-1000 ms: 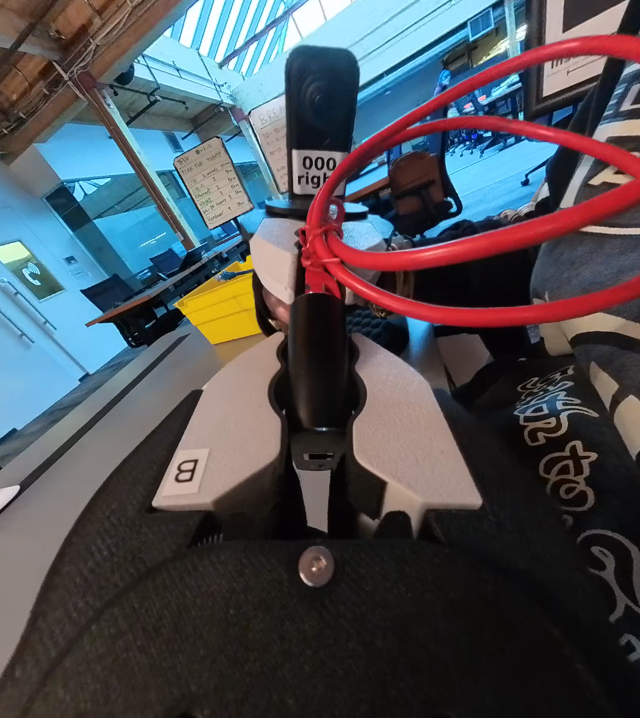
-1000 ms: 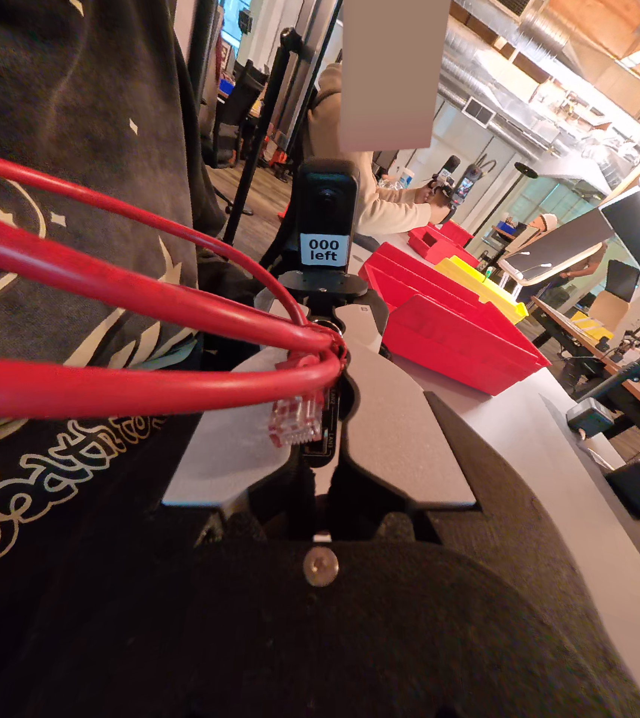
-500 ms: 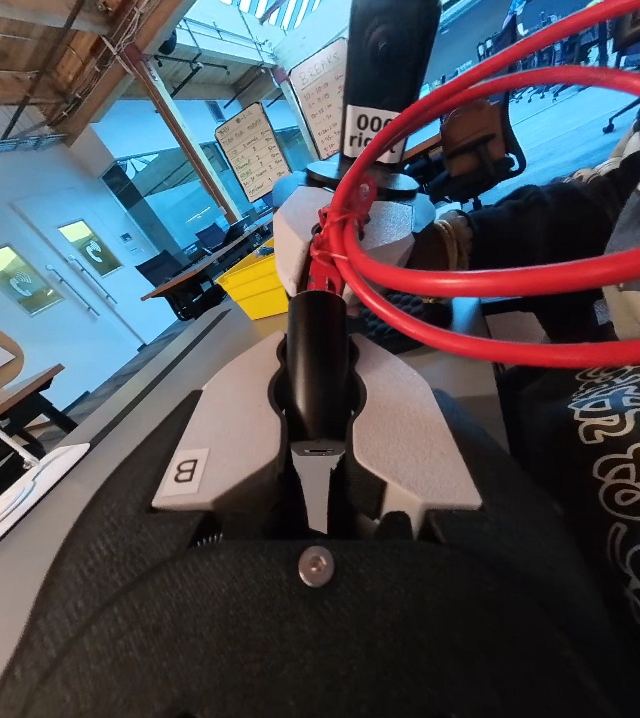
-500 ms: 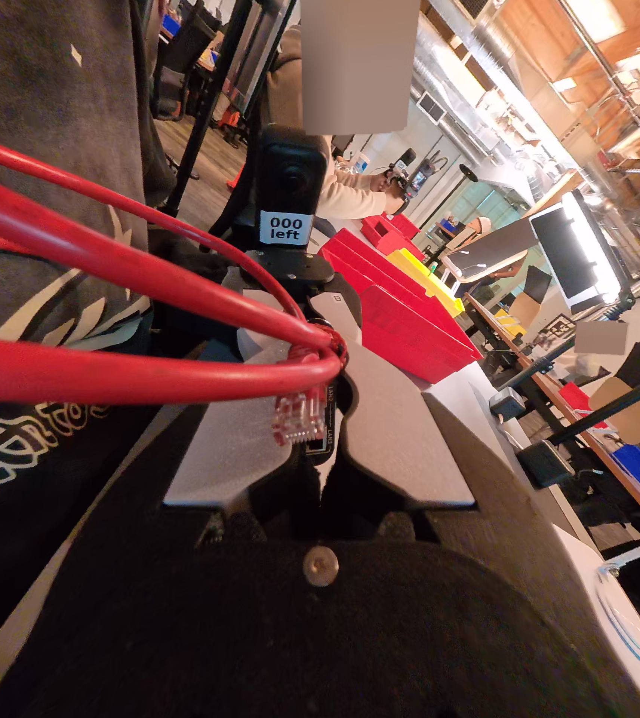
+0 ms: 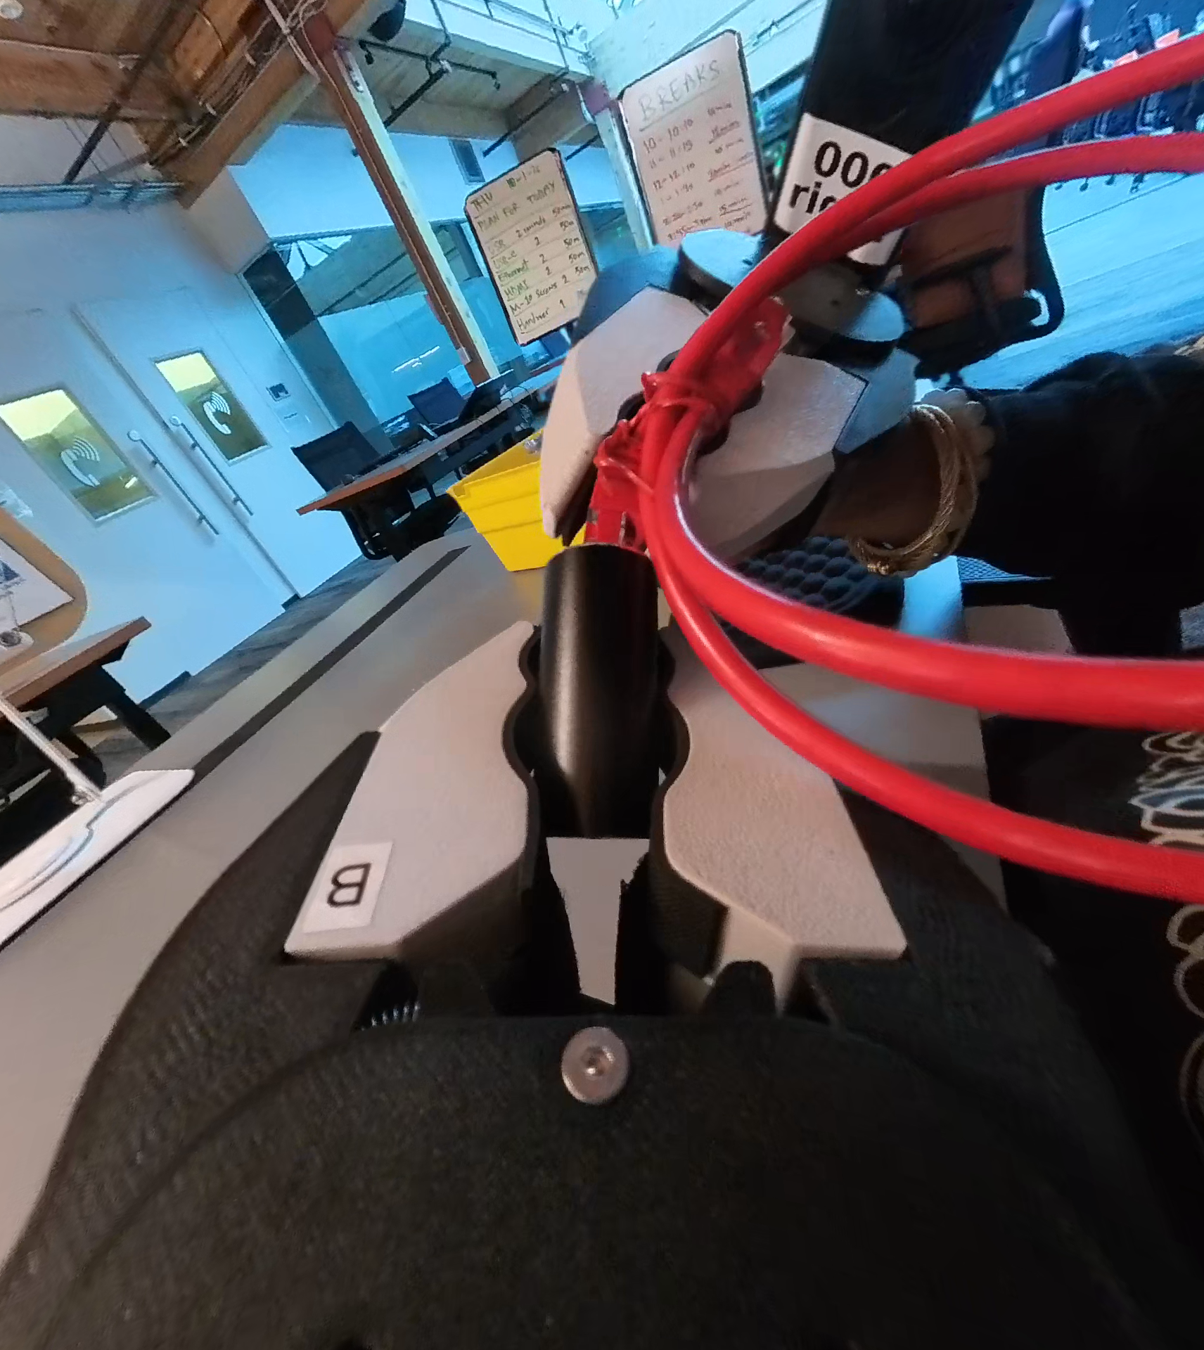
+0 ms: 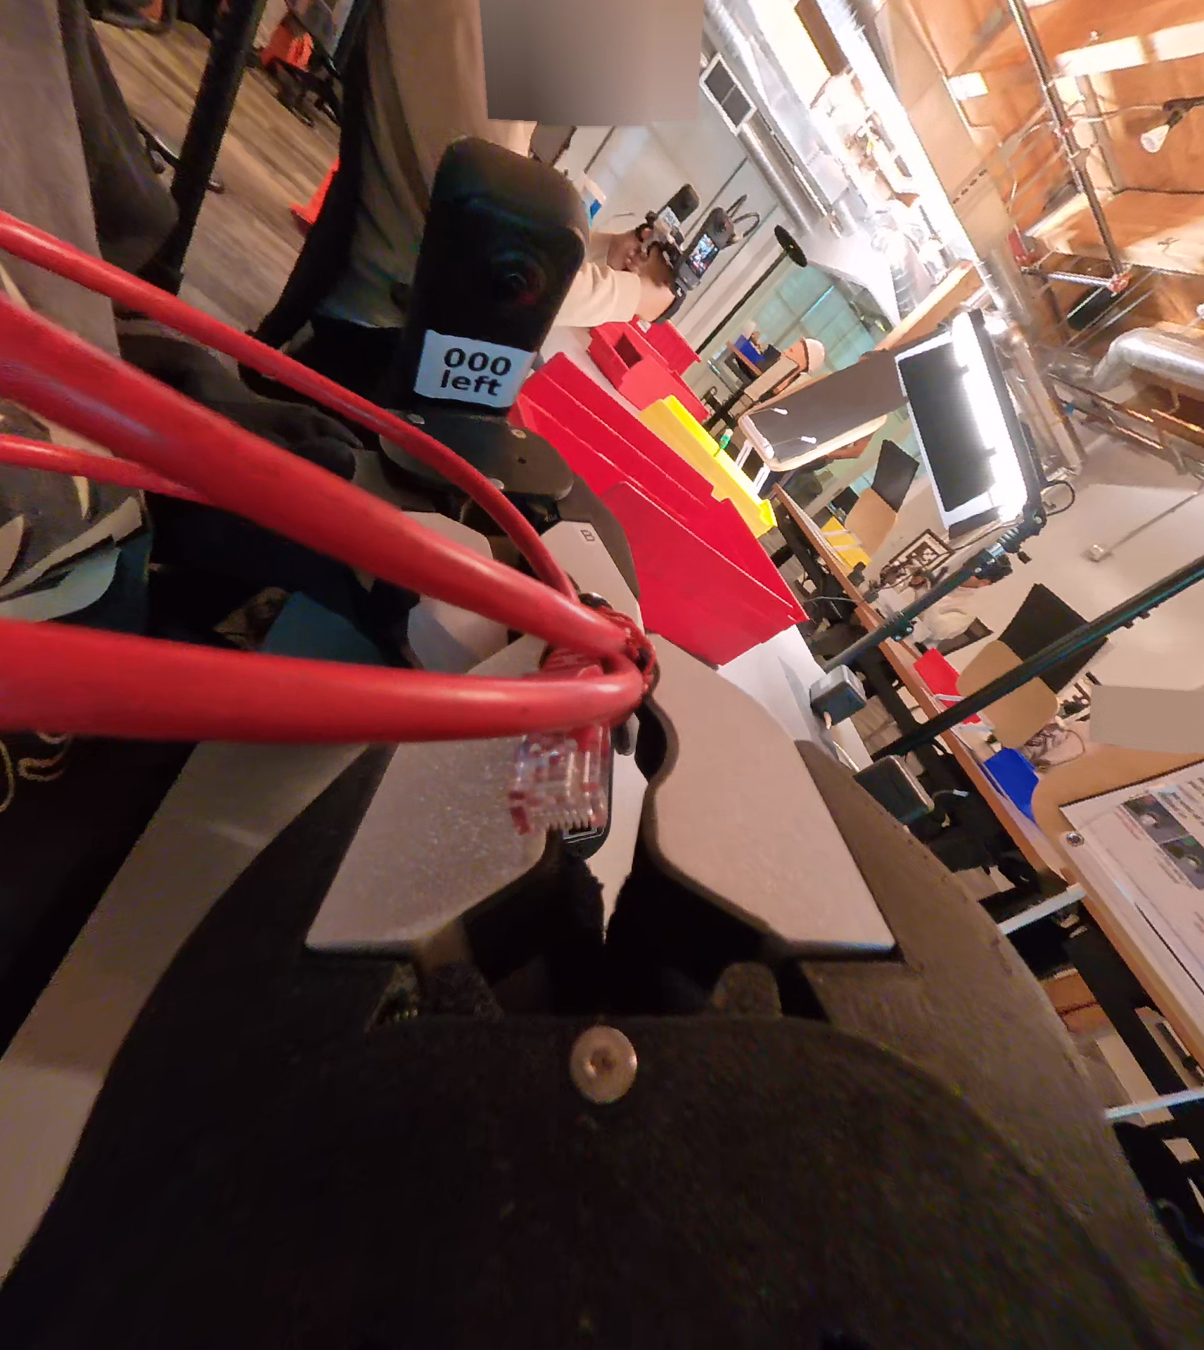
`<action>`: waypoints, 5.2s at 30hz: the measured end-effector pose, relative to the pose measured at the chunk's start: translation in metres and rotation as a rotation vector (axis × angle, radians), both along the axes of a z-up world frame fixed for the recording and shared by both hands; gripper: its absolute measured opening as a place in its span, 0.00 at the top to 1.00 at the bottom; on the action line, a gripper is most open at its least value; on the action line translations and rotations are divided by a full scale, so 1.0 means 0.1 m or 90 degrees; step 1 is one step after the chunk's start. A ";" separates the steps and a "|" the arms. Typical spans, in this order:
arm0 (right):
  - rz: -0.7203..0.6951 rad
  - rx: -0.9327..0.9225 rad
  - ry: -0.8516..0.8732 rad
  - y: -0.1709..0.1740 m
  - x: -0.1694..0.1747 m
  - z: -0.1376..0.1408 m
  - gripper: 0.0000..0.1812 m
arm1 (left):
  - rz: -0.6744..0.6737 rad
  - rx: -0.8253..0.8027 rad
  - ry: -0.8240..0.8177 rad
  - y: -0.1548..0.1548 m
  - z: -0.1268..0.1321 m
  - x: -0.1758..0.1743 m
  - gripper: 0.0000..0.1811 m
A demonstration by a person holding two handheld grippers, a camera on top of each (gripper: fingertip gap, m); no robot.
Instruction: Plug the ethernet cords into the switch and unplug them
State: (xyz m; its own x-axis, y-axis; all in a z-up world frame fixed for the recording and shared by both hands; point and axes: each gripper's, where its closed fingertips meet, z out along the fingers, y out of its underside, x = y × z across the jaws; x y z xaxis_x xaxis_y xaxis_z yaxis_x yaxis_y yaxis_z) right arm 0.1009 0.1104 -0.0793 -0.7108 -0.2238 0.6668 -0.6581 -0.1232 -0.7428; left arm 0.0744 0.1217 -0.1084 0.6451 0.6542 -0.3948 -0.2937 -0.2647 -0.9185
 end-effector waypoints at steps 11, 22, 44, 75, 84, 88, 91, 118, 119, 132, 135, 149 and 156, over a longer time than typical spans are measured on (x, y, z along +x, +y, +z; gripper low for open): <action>0.004 0.016 -0.040 0.00 -0.04 0.03 0.91 | -0.008 0.025 -0.022 0.00 0.02 -0.02 0.86; -0.299 -0.247 -0.139 1.21 -1.29 1.09 0.93 | -0.077 0.037 -0.054 0.17 -0.06 0.06 0.86; -1.219 0.512 -0.427 3.97 -2.41 -0.71 0.92 | -0.114 0.396 -0.122 -0.37 0.39 -0.02 0.86; 0.041 0.209 -0.484 -0.22 -0.27 -0.40 0.60 | -0.031 0.266 -0.140 -0.23 0.17 -0.12 0.86; 0.106 0.210 -0.447 -0.22 -0.07 -0.49 0.82 | -0.027 0.107 -0.081 0.02 0.11 0.02 0.86; 0.114 0.199 -0.407 -0.20 -0.03 -0.45 0.83 | -0.027 0.091 -0.067 0.04 0.14 0.05 0.85; 0.106 0.195 -0.384 -0.19 -0.04 -0.44 0.84 | 0.001 0.064 -0.060 0.01 0.11 0.02 0.82; -0.310 0.085 -0.209 0.70 -1.30 0.42 0.87 | 0.127 -0.019 -0.077 -0.16 -0.09 -0.20 0.73; -0.360 0.067 -0.201 0.84 -1.45 0.55 0.87 | 0.127 -0.015 -0.079 -0.16 -0.09 -0.21 0.73; -0.857 0.213 -0.323 2.75 -3.48 0.62 0.87 | 0.104 0.192 -0.142 -0.40 0.09 -0.30 0.59; -0.937 0.324 -0.367 3.09 -3.86 0.20 0.86 | 0.108 0.175 -0.131 -0.37 0.08 -0.30 0.59; -0.929 0.607 -0.612 3.29 -4.26 -1.00 0.87 | 0.108 0.155 -0.134 -0.33 0.04 -0.32 0.59; -0.900 0.534 -0.538 3.22 -4.23 -0.84 0.73 | 0.107 0.159 -0.132 -0.34 0.05 -0.31 0.59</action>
State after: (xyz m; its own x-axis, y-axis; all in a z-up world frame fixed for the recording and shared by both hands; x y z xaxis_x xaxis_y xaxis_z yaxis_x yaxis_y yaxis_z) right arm -0.3218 0.4322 -0.1632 -0.6854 0.7183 0.1193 0.6044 0.6526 -0.4570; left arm 0.0430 0.0876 -0.1033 0.5698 0.8177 -0.0814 -0.0657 -0.0533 -0.9964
